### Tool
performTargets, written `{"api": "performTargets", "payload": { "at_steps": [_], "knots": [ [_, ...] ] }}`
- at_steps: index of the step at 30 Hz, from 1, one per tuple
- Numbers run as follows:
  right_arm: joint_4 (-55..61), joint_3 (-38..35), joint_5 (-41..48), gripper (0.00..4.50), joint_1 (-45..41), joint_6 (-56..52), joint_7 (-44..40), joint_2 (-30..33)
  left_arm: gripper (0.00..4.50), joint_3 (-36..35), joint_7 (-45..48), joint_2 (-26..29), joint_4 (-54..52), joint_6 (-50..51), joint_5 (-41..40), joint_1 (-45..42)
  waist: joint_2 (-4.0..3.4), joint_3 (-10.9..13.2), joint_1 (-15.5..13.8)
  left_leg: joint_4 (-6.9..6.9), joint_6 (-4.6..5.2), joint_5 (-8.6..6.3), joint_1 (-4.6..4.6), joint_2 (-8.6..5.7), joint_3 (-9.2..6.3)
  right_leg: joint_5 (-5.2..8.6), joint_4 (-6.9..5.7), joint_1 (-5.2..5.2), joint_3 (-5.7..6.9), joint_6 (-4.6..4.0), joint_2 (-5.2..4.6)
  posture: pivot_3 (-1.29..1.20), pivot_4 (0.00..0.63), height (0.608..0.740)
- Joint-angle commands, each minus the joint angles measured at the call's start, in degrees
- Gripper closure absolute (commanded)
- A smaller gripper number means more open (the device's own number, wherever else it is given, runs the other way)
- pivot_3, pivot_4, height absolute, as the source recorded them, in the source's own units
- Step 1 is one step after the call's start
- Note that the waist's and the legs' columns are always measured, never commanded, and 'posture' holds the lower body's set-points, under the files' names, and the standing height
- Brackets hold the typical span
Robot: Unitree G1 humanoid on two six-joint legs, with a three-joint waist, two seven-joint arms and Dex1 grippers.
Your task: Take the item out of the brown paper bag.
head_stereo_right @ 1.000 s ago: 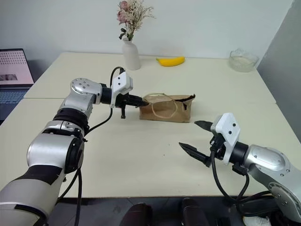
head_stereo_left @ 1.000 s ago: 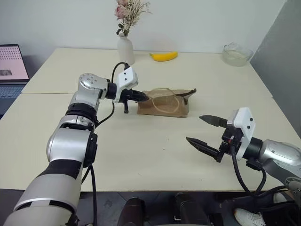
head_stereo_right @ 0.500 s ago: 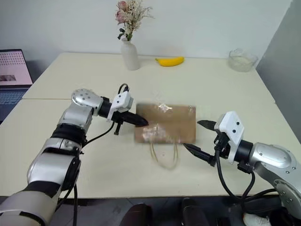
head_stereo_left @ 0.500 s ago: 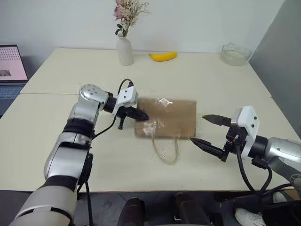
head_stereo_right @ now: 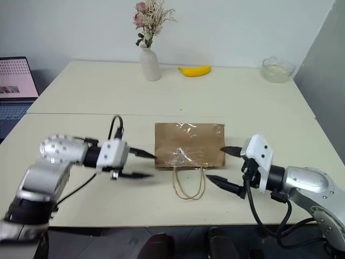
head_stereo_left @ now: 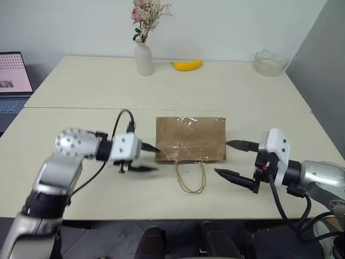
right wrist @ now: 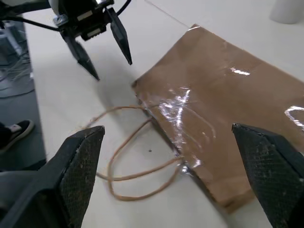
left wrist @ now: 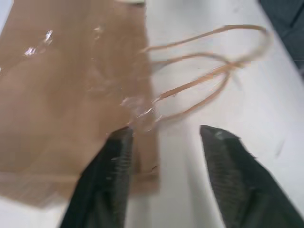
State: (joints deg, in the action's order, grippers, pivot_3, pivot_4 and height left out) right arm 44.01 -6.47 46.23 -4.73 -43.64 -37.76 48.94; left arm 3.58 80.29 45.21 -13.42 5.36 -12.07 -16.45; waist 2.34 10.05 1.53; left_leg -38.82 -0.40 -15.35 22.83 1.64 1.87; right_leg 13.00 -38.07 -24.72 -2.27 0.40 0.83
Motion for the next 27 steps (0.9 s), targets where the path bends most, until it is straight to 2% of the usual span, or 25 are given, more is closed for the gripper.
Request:
{"api": "performTargets", "payload": {
  "at_steps": [1, 7, 12, 22, 27],
  "knots": [
    [2.26, -0.32, 0.65, 0.0, 1.02, -0.23, -1.8, 1.5, 1.05, 1.57, -2.99, -0.45, -5.55, -3.21, 0.49, 2.76, 0.01, 0.0, -0.23, 0.0, 0.0, 0.0, 0.0, 0.0, -0.05, 0.0, 0.0, 0.02, 0.06, 0.0, 0.0, 0.0, 0.15, 0.74],
    [3.64, -1.21, 0.86, 0.0, 3.35, -0.88, -2.28, 2.87, 1.05, 6.12, -5.86, -3.5, -1.5, -9.04, 3.46, 0.3, 0.0, 0.0, -0.18, 0.01, 0.01, -0.01, -0.5, 0.0, -0.06, 0.02, 0.05, 0.52, 0.08, -0.06, 0.03, 0.0, 0.15, 0.74],
    [4.62, -1.67, 0.5, 0.0, 4.8, -0.83, -1.09, 2.59, 1.05, 8.95, -5.77, -5.19, 2.08, -11.42, 4.11, -3.07, -0.01, 0.0, -0.16, 0.02, 0.01, -0.02, -0.51, -0.01, -0.05, 0.02, 0.06, 0.53, 0.07, -0.05, 0.08, 0.0, 0.15, 0.74],
    [5.23, -2.31, 1.71, 0.0, 5.84, -1.58, -0.72, 2.89, 1.05, 13.79, -2.03, -4.41, 7.78, -21.25, 6.68, -6.3, 0.0, 0.0, -0.04, 0.04, 0.03, -0.03, -0.51, 0.0, -0.03, 0.02, 0.09, 0.53, 0.04, -0.05, 0.07, 0.0, 0.15, 0.74],
    [5.39, -1.01, 1.03, 0.0, 5.81, -1.73, -0.56, 2.47, 1.05, 18.32, -2.35, -8.6, 14.24, -26.49, 10.09, -10.24, 0.0, 0.0, -0.06, 0.04, 0.04, -0.04, -0.5, -0.02, -0.04, 0.02, 0.1, 0.54, 0.06, -0.05, 0.07, 0.0, 0.15, 0.74]
  ]
}}
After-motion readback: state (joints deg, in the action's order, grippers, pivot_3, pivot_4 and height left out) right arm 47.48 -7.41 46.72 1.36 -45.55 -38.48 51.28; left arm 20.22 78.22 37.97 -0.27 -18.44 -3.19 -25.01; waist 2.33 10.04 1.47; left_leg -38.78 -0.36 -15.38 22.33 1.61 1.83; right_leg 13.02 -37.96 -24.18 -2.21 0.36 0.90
